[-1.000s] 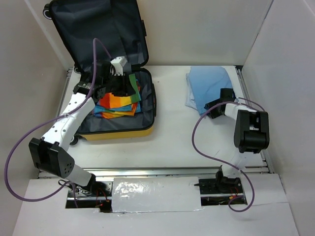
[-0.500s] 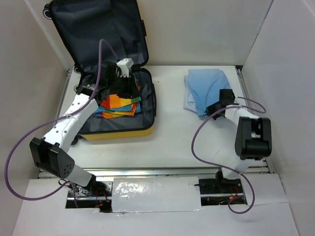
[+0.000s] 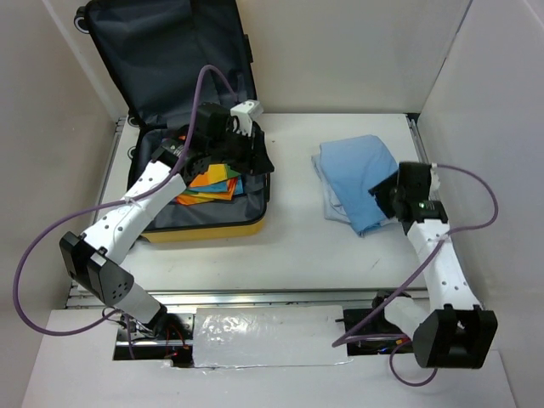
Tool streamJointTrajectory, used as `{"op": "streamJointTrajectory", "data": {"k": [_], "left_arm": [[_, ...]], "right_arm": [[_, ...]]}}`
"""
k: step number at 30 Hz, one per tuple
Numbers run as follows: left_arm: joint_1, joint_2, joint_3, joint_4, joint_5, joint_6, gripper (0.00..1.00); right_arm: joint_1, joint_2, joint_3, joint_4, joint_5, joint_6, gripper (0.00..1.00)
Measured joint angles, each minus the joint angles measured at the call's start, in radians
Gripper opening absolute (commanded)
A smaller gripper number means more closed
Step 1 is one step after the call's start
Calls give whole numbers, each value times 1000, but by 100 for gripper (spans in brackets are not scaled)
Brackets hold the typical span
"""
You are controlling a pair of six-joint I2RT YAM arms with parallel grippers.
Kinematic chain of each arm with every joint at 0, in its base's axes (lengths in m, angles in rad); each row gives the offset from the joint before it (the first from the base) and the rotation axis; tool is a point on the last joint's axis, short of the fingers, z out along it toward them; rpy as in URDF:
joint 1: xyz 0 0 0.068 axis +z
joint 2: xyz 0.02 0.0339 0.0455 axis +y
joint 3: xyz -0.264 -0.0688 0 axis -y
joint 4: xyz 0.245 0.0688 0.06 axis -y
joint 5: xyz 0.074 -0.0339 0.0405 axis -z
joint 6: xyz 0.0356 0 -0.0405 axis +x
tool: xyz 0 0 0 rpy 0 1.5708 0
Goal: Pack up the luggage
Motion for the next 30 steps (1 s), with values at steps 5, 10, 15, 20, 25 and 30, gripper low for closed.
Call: {"op": "streamJointTrajectory", "data": {"k": [5, 10, 15, 20, 25, 30], "left_arm": [[14, -2, 0, -8, -23, 1, 57], [51, -15, -10, -13, -27, 2, 58], [95, -50, -54, -14, -18, 4, 60], [126, -54, -71, -5, -8, 5, 60], [136, -57, -114, 6, 22, 3, 61], [105, -51, -122, 19, 60, -2, 64]], "right_arm": [[76, 238, 366, -14, 52, -36, 24], [93, 748, 854, -39, 114, -31, 22], [130, 1154, 1177, -136, 122, -4, 23], [179, 1307, 1197, -203, 109, -5, 24], [227, 1123, 896, -140, 79, -38, 23], [245, 932, 625, -150, 8, -114, 24]]}}
